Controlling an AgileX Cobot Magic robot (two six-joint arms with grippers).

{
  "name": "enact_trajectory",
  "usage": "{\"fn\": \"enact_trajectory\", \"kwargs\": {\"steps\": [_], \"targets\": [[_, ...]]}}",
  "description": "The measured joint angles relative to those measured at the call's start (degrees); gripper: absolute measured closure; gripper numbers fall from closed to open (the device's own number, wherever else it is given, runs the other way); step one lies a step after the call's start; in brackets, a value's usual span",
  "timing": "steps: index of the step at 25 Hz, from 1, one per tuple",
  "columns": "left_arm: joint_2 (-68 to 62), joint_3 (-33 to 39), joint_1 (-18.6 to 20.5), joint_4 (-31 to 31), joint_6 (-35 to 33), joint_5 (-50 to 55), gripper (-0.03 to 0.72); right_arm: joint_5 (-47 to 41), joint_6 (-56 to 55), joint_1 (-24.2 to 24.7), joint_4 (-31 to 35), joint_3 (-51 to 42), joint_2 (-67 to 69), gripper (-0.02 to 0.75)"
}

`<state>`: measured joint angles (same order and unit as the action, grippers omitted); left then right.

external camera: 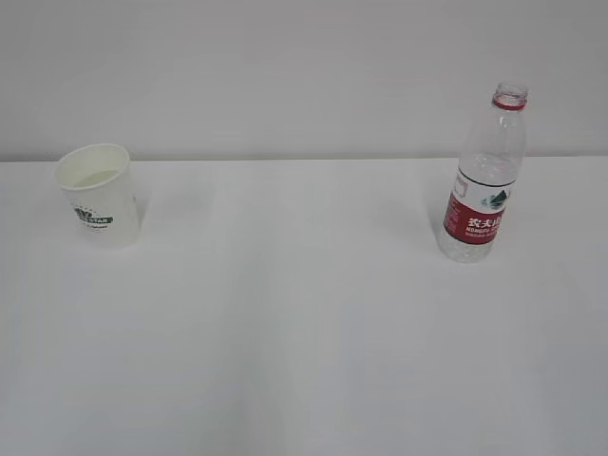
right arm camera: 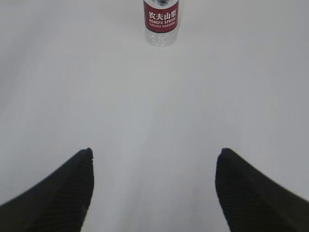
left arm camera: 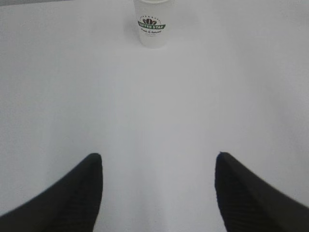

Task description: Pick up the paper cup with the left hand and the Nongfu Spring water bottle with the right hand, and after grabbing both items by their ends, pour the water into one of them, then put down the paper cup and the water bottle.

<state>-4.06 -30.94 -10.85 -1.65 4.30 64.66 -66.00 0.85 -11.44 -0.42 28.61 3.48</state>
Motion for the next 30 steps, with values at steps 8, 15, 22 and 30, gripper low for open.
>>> {"fn": "enact_trajectory", "kwargs": {"steps": [8, 15, 22, 30], "targets": [[0.00, 1.13, 0.00, 0.00, 0.00, -1.04, 0.209, 0.21, -0.14, 0.00, -0.11, -0.14, 0.00, 0.147], [0.38, 1.13, 0.00, 0.00, 0.00, -1.17, 0.223, 0.21, -0.14, 0.00, -0.11, -0.14, 0.00, 0.147], [3.84, 1.13, 0.00, 0.00, 0.00, -1.40, 0.228, 0.33, -0.18, 0.00, -0.23, -0.14, -4.21, 0.148], [3.84, 1.13, 0.00, 0.00, 0.00, -1.51, 0.234, 0.33, -0.18, 0.00, -0.23, -0.25, -4.33, 0.148]]}}
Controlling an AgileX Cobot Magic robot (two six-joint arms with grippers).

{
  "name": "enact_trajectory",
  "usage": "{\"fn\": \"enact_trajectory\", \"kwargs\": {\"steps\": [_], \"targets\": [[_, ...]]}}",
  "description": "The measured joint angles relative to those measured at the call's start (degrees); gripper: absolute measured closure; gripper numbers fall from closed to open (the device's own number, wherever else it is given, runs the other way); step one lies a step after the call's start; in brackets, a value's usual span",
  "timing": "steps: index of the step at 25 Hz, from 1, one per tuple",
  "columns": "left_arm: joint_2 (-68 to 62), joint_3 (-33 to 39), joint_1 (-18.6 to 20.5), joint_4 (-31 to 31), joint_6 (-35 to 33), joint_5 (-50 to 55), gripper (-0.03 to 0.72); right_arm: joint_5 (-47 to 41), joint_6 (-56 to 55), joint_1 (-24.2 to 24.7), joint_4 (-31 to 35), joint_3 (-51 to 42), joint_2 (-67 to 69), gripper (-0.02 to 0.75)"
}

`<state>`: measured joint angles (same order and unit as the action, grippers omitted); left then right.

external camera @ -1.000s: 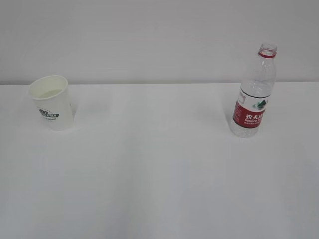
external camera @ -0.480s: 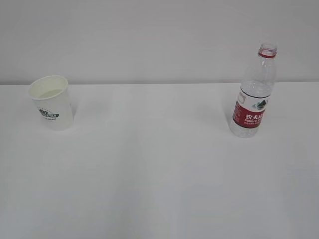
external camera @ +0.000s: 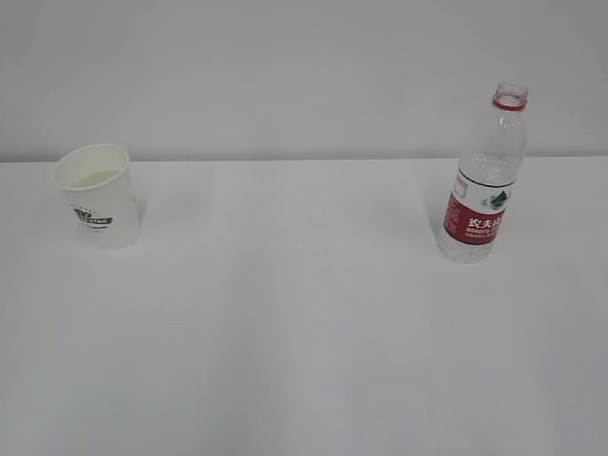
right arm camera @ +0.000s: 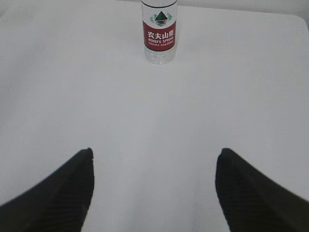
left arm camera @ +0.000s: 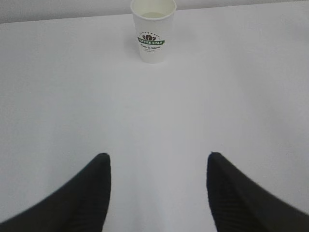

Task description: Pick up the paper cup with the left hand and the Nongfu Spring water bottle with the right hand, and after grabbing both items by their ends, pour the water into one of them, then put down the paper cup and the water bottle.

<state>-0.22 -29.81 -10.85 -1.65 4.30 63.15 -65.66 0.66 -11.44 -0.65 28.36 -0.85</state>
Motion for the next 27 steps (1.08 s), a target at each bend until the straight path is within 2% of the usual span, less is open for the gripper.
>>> {"fn": "enact_trajectory", "kwargs": {"steps": [27], "targets": [[0.00, 0.00, 0.00, 0.00, 0.00, 0.00, 0.239, 0.00, 0.00, 0.00, 0.00, 0.00, 0.00, 0.148]]}}
